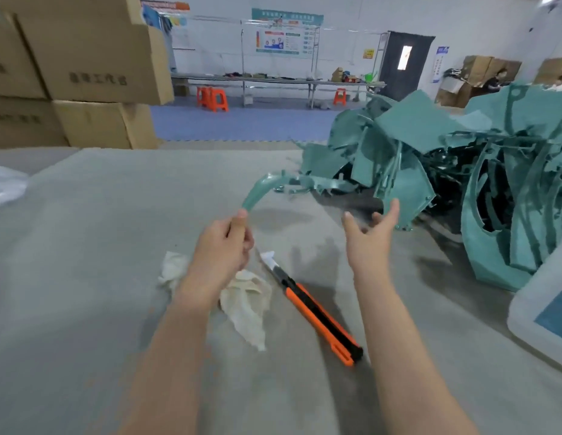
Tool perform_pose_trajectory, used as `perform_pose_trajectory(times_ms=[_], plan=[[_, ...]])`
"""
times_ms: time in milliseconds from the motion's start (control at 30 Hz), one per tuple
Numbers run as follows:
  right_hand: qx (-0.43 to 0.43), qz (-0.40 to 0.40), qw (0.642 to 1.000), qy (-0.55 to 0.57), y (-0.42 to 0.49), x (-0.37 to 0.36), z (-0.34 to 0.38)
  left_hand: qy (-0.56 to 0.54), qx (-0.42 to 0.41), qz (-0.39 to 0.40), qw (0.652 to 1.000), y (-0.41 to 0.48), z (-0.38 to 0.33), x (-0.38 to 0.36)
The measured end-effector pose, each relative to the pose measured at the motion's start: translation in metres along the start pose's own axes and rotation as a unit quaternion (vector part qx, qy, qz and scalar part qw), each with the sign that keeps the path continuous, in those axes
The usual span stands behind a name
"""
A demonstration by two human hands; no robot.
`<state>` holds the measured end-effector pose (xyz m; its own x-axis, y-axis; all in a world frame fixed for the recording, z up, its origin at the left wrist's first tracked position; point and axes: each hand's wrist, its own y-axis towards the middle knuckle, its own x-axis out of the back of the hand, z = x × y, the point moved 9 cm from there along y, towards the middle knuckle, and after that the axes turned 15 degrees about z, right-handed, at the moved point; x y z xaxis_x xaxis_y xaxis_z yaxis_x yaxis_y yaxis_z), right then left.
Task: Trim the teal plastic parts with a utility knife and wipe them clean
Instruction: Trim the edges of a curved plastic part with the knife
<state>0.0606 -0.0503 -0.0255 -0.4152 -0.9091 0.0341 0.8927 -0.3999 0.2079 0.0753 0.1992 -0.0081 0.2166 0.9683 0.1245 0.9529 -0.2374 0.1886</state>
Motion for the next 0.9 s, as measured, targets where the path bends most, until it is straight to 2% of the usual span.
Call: perform_pose_trajectory(times_ms=[67, 100, 167, 200, 233, 300, 367, 400, 467, 567, 600, 633, 700, 733, 767, 833, 900], plan=[[0.013, 0.032, 0.993, -0.117, -0.006, -0.013, 0.000, -0.006, 0.076, 0.059, 0.995, -0.020, 0.009, 0.027], [0.018, 0.056, 0.977, -0.205, -0.009, -0.022, 0.000, -0.021, 0.112, 0.085, 0.990, -0.031, 0.014, 0.037], [0.047, 0.113, 0.924, -0.362, -0.018, -0.043, -0.001, -0.085, 0.158, 0.114, 0.977, -0.052, 0.017, 0.053], [0.071, 0.145, 0.909, -0.384, -0.023, -0.054, -0.002, -0.123, 0.161, 0.123, 0.971, -0.060, 0.015, 0.060], [0.095, 0.174, 0.915, -0.353, -0.030, -0.063, -0.003, -0.167, 0.144, 0.133, 0.966, -0.065, 0.011, 0.067], [0.129, 0.201, 0.949, -0.204, -0.044, -0.068, 0.002, -0.265, 0.054, 0.140, 0.953, -0.067, -0.004, 0.081], [0.102, 0.194, 0.973, -0.068, -0.046, -0.065, 0.000, -0.302, -0.022, 0.073, 0.950, -0.062, -0.006, 0.095], [0.081, 0.192, 0.978, -0.020, -0.044, -0.064, -0.003, -0.277, -0.027, 0.023, 0.960, -0.058, 0.002, 0.097], [0.030, 0.233, 0.970, 0.058, -0.047, -0.074, -0.011, -0.196, 0.009, -0.025, 0.980, -0.049, 0.018, 0.082], [-0.078, 0.307, 0.934, 0.166, -0.060, -0.102, -0.027, -0.214, 0.085, 0.092, 0.969, -0.037, 0.047, 0.019], [-0.110, 0.313, 0.927, 0.177, -0.064, -0.107, -0.033, -0.229, 0.104, 0.098, 0.963, -0.036, 0.057, 0.008], [-0.132, 0.304, 0.930, 0.160, -0.067, -0.108, -0.039, -0.244, 0.116, 0.071, 0.960, -0.035, 0.068, 0.006], [-0.124, 0.263, 0.957, -0.006, -0.057, -0.094, -0.043, -0.266, 0.123, -0.009, 0.956, -0.034, 0.085, 0.016], [-0.102, 0.230, 0.959, -0.131, -0.049, -0.080, -0.040, -0.267, 0.120, -0.036, 0.956, -0.034, 0.090, 0.021], [-0.081, 0.201, 0.944, -0.251, -0.045, -0.067, -0.035, -0.258, 0.113, -0.057, 0.958, -0.034, 0.092, 0.027], [-0.088, 0.211, 0.874, -0.428, -0.044, -0.055, -0.037, -0.235, 0.100, -0.094, 0.962, -0.036, 0.092, 0.038], [-0.147, 0.292, 0.785, -0.527, -0.051, -0.054, -0.053, -0.226, 0.101, -0.117, 0.962, -0.038, 0.093, 0.043]])
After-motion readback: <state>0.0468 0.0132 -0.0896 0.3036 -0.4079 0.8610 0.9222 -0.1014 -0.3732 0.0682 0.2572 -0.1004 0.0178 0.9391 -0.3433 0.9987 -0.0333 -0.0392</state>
